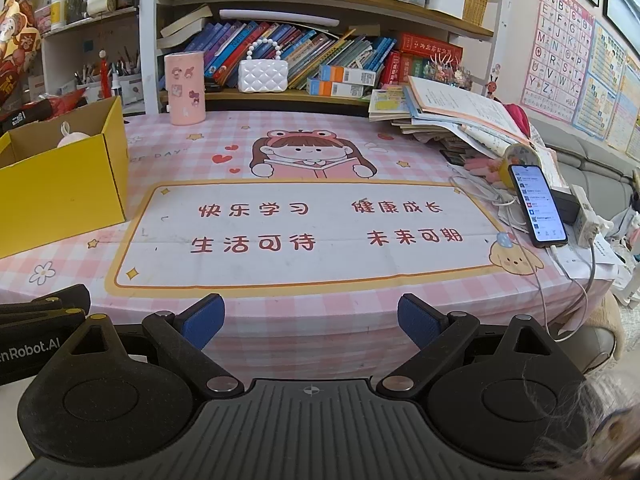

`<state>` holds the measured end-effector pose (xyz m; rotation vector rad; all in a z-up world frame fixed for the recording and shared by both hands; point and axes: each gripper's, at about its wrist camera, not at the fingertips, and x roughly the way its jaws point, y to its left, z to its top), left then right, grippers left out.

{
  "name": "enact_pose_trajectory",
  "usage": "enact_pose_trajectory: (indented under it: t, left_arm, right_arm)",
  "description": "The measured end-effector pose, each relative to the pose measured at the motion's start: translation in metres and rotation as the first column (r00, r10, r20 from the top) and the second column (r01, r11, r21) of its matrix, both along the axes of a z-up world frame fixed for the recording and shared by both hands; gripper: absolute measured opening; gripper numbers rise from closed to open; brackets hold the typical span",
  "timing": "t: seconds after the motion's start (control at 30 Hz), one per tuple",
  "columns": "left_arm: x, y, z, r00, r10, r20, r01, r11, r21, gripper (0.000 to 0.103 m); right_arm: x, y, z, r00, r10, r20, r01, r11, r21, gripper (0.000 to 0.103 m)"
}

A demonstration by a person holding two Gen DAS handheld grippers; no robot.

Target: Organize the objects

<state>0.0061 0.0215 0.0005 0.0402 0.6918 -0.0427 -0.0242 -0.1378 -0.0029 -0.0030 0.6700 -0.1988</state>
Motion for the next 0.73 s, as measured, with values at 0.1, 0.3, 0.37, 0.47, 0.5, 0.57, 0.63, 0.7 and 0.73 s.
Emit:
enact_pose_trajectory:
  t: [0.1, 0.3, 0.37, 0.47, 0.5, 0.57, 0.63, 0.7, 0.73]
  left_arm:
    - [0.0011, 0.0005, 0.0001, 1.0, 0.001, 0.003, -0.001, 1.0, -0.001, 0.103]
    - [0.0039, 0.0015, -0.0013, 1.0, 0.004, -0.005, -0.004, 1.0, 0.0, 0.103]
    - [0.0053, 0.001, -0.0021, 1.0, 0.002, -0.012, -0.001, 1.0, 0.009, 0.103]
    - [0.0055, -0.0006, -0.0032, 1.0, -0.007, -0.013, 0.007, 1.0, 0.026, 0.103]
    - [0.0056, -0.0005, -0.0032, 1.0, -0.006, -0.014, 0.007, 1.0, 0.026, 0.103]
    - [0.0063, 0.0001, -0.0036, 1.0, -0.004, -0.017, 0.005, 1.0, 0.021, 0.103]
    - [0.0072, 0.0009, -0.0038, 1.0, -0.002, -0.02, 0.003, 1.0, 0.017, 0.103]
    - [0.0091, 0.0006, -0.004, 1.0, 0.0, -0.022, 0.001, 1.0, 0.018, 0.103]
    - [0.0102, 0.0005, -0.0042, 1.0, 0.001, -0.024, 0.0, 1.0, 0.017, 0.103]
  right_arm:
    - [0.0001, 0.0004, -0.0002, 1.0, 0.0, 0.0, 0.0, 1.0, -0.001, 0.093]
    - [0.003, 0.0014, 0.0002, 1.0, 0.001, -0.006, -0.001, 1.0, -0.005, 0.093]
    - [0.0028, 0.0015, 0.0003, 1.0, 0.0, -0.005, 0.0, 1.0, -0.003, 0.093]
    - [0.0056, 0.0013, 0.0, 1.0, -0.004, -0.009, 0.004, 1.0, -0.007, 0.093]
    - [0.0069, 0.0011, -0.0003, 1.0, -0.004, -0.011, 0.004, 1.0, -0.007, 0.093]
    - [0.0071, 0.0011, -0.0003, 1.0, -0.003, -0.01, 0.003, 1.0, -0.007, 0.093]
    - [0.0077, 0.0008, -0.0005, 1.0, -0.001, -0.01, 0.001, 1.0, -0.009, 0.093]
    - [0.0085, 0.002, -0.001, 1.0, -0.002, -0.012, 0.002, 1.0, -0.011, 0.093]
    - [0.0097, 0.001, -0.0016, 1.0, -0.001, -0.014, 0.001, 1.0, -0.011, 0.093]
